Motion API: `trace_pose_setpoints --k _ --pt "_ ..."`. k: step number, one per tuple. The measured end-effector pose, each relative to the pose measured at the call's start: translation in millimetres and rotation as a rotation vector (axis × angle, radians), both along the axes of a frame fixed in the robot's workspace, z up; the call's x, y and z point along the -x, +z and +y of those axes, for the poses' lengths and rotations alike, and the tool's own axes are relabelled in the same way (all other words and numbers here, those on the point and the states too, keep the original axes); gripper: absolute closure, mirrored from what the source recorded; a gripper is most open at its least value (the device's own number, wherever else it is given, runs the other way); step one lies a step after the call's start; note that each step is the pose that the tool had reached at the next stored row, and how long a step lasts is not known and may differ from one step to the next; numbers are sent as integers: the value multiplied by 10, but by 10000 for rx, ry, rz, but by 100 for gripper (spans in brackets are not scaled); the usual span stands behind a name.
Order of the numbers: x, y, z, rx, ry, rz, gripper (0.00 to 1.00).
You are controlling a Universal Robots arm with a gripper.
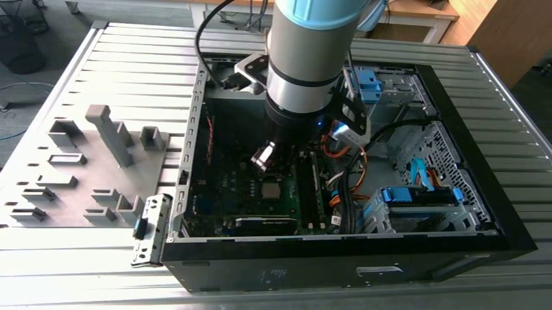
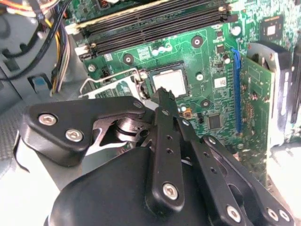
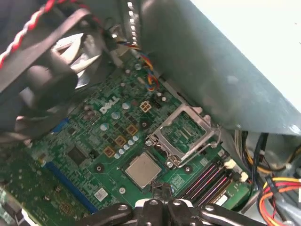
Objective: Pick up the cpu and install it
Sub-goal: 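Close the cpu cover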
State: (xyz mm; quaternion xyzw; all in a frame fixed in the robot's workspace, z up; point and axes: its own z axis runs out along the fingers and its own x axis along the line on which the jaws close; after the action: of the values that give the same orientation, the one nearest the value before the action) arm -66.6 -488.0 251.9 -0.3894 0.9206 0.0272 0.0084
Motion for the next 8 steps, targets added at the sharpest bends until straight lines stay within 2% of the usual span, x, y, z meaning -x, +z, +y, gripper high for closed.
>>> trace_pose_setpoints --k 8 --pt "0 0 0 0 1422 0 89"
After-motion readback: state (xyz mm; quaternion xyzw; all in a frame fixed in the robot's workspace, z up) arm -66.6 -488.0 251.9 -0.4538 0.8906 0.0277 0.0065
